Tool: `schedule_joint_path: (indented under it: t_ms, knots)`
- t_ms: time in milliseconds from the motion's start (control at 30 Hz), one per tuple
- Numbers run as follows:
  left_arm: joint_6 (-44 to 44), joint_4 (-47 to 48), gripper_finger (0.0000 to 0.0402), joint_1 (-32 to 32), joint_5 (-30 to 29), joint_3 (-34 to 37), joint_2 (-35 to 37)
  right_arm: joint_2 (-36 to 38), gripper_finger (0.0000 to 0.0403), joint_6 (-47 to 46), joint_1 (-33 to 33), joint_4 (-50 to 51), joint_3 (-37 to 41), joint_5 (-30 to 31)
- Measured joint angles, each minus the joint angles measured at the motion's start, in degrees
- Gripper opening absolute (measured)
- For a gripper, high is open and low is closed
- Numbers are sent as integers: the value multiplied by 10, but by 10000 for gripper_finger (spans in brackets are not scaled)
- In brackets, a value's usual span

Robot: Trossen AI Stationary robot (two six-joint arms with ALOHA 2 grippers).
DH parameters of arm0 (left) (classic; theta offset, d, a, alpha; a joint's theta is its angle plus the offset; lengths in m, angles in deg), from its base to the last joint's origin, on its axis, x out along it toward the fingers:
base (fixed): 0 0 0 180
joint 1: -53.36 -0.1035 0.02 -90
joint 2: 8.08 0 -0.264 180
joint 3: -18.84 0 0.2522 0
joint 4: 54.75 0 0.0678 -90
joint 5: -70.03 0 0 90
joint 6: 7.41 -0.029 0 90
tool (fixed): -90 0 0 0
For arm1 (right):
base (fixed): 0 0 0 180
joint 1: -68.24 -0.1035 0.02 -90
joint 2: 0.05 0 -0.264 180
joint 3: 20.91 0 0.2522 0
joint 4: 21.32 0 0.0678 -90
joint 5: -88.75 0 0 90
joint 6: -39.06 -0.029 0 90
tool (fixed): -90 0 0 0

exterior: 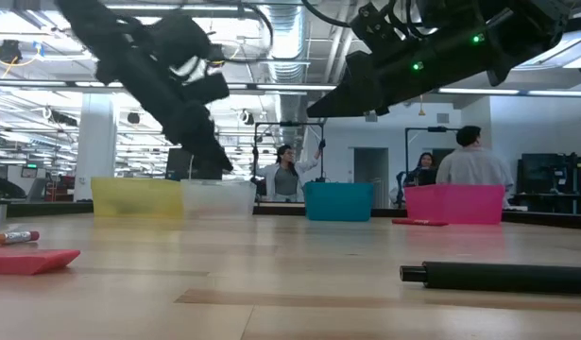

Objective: Sort crayons/erasers/pens/pencils in bins
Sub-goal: Put the black pen into the yellow bin

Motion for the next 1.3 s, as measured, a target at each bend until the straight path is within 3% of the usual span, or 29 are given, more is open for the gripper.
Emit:
schedule_joint_path:
  t_ms: [300, 567, 733, 1100, 1300]
  knots:
    - [46, -239, 0, 51, 48, 135, 55, 0, 6, -19, 0, 21, 0, 0]
    - [50, -432, 0, 56, 40, 199, 59, 0, 4, -30, -4, 86, -24, -2]
    - [47, -517, 0, 56, 40, 235, 59, 0, 4, -98, -20, 255, -87, -2]
    - [20, -523, 0, 56, 44, 254, 59, 0, 4, -315, -83, 677, -229, -16]
    - [33, -520, 0, 56, 44, 254, 58, 0, 3, -395, -83, 784, -245, -61]
